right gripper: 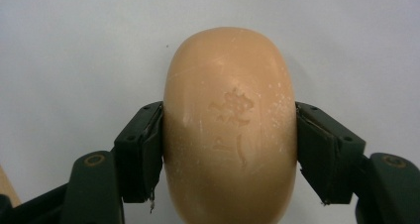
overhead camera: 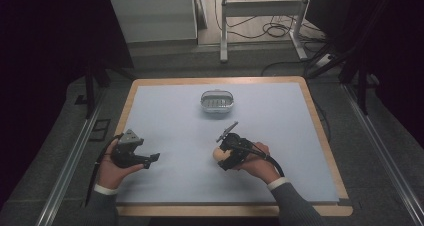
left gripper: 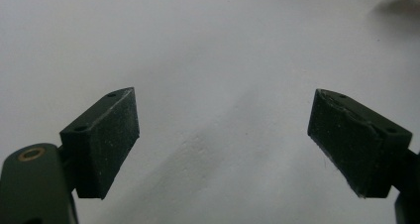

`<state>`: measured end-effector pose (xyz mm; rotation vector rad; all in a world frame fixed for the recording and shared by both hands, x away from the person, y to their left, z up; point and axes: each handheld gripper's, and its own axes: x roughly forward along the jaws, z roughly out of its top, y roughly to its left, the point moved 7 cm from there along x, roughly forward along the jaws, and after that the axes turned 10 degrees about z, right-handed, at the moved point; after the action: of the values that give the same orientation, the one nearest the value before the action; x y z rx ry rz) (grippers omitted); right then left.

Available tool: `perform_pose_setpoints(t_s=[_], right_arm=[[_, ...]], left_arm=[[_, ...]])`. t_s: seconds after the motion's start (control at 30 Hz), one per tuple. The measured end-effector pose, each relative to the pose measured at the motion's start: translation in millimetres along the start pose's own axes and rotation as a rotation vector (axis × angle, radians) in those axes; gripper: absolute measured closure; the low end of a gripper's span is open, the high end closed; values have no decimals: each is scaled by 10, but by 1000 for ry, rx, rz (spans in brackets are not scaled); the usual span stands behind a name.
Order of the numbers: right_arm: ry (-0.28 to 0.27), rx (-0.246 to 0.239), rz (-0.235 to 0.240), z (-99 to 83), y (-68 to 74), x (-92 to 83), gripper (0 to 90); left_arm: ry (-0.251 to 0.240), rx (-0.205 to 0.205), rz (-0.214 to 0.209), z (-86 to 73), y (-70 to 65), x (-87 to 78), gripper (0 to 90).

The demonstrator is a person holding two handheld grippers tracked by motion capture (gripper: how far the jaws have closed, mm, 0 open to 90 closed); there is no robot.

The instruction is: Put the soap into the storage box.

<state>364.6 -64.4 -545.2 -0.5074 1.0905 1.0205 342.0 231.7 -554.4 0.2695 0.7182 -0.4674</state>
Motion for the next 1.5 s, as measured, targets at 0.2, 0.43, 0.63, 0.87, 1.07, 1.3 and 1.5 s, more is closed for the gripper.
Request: perform_pose_setpoints(t_s=[0.2, 0.43, 0.63, 0.87, 1.07, 1.3, 1.5], right_arm=[[-25, 5, -8, 14, -38, -96, 324], [-50, 6, -14, 38, -73, -193, 324], [-61, 4, -18, 65, -89, -245, 324], [-74, -12, -27, 118, -122, -309, 324], [-86, -11, -36, 166, -167, -357, 324], [-97, -13, -44, 217, -232, -402, 324], [-105, -16, -55, 246, -293, -432, 324]], left_arm=[[6, 6, -1, -4, 1, 2, 128], [4, 4, 0, -4, 3, 2, 128], [9, 4, -2, -10, 3, 11, 128], [6, 4, 0, -10, 10, 8, 128], [7, 4, 0, -11, 11, 10, 128], [7, -1, 1, -12, 12, 5, 128], [7, -1, -1, -12, 8, 10, 128]])
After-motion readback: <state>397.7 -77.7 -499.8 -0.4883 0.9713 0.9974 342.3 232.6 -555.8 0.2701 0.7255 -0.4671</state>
